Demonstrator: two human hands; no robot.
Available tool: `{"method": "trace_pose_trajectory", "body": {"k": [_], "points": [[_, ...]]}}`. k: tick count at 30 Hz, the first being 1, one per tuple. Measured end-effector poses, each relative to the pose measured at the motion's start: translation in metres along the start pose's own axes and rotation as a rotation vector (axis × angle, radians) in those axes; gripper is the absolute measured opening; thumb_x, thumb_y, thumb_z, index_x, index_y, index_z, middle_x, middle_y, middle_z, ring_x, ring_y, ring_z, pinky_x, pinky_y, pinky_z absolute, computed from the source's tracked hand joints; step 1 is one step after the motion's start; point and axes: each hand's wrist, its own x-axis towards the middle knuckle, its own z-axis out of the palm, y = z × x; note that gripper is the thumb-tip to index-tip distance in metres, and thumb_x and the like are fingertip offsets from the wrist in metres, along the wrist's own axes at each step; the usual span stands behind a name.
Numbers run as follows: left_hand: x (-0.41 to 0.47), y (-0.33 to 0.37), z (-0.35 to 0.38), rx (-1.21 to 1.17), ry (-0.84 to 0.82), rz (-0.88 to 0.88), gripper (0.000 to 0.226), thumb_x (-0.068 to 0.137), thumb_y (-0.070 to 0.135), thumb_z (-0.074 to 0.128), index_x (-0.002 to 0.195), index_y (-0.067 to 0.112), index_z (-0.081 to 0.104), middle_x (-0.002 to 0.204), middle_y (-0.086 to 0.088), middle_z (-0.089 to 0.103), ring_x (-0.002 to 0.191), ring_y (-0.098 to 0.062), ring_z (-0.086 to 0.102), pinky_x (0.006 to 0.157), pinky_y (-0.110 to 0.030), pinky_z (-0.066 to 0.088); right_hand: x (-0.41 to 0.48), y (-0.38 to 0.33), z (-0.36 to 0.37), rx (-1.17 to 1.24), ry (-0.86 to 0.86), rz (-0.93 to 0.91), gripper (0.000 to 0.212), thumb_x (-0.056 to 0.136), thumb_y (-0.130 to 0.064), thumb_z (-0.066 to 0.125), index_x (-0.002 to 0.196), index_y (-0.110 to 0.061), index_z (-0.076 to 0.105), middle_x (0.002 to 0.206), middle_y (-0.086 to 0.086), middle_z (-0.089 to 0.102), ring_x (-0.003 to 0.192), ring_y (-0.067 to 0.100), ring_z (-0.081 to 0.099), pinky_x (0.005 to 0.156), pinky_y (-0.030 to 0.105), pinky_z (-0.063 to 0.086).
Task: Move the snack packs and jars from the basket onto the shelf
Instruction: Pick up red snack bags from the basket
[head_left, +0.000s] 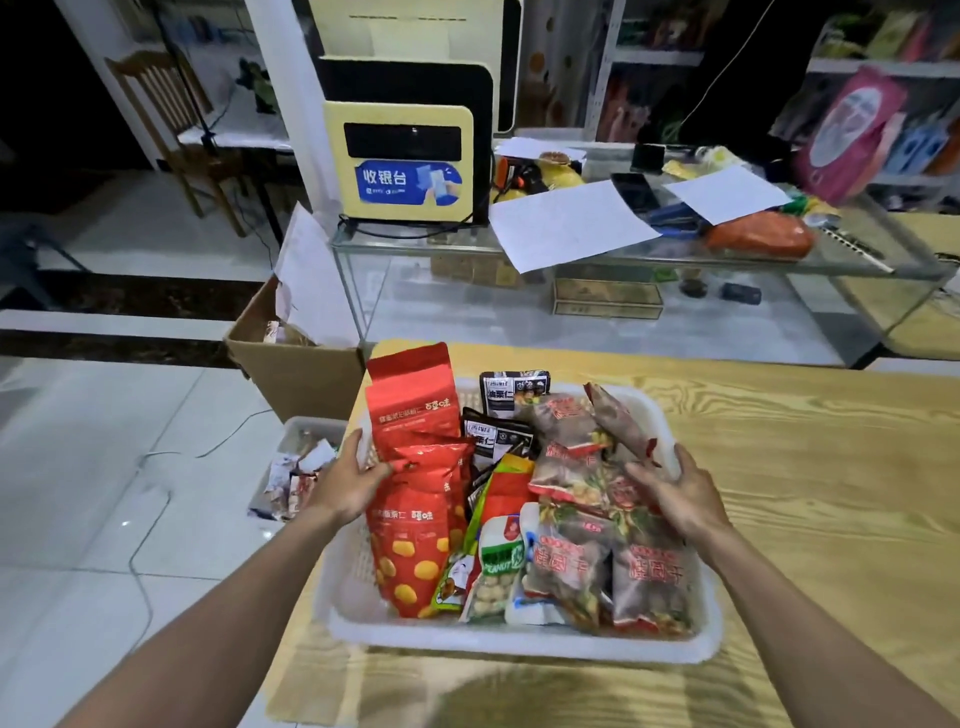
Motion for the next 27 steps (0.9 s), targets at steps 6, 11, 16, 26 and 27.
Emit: {"method": "trace_pose_trajectory", "body": {"k": [6,11,16,26,27], "points": [[0.012,-0.016,-0.001,-0.059,0.048,-0.012,0.115,0.052,0.084,0.068,0.148,0.035,0.028,0.141,0.002,0.053,0.123,-0.025,0.056,0.097,-0.050,0.049,0.006,0.004,0.002,-0.041,0.022,-0.031,0.098,0.076,-0.061,0.071,0.154,-0.032,0.019,0.134,0.012,0.059,0.111,0.035,0.062,0.090,0.042,0.052],[-0.012,0.010,0.005,-0.032,0.183,-0.051,0.108,0.061,0.065,0.078,0.150,0.027,0.031,0.142,-0.009,0.051,0.122,-0.033,0.055,0.098,-0.047,0.048,0.006,0.006,0.008,0.099,0.061,-0.011,0.097,0.073,-0.054,0.077,0.152,-0.034,0.024,0.111,0.004,0.070,0.085,0.025,0.068,0.080,0.043,0.057],[-0.012,0.018,0.010,-0.103,0.221,-0.044,0.109,0.057,0.059,0.082,0.149,0.027,0.034,0.134,-0.009,0.059,0.112,-0.029,0.062,0.094,-0.044,0.052,-0.005,-0.001,-0.001,0.136,0.098,-0.061,0.086,0.079,-0.039,0.078,0.151,-0.029,0.032,0.116,0.000,0.068,0.088,0.022,0.067,0.084,0.034,0.054],[-0.018,0.083,0.018,-0.131,0.165,0.086,0.108,0.059,0.047,0.087,0.149,0.020,0.034,0.146,-0.009,0.048,0.123,-0.028,0.055,0.100,-0.043,0.048,-0.038,0.010,-0.057,0.155,0.163,-0.068,0.072,0.083,-0.040,0.074,0.146,-0.031,0.041,0.141,0.006,0.053,0.127,0.028,0.053,0.099,0.032,0.042],[-0.020,0.089,0.021,-0.118,0.155,0.100,0.107,0.059,0.048,0.086,0.149,0.020,0.035,0.146,-0.009,0.047,0.124,-0.029,0.055,0.101,-0.043,0.047,-0.046,0.014,-0.063,0.160,0.172,-0.056,0.071,0.083,-0.040,0.073,0.146,-0.030,0.042,0.142,0.006,0.052,0.127,0.027,0.052,0.100,0.032,0.042]]}}
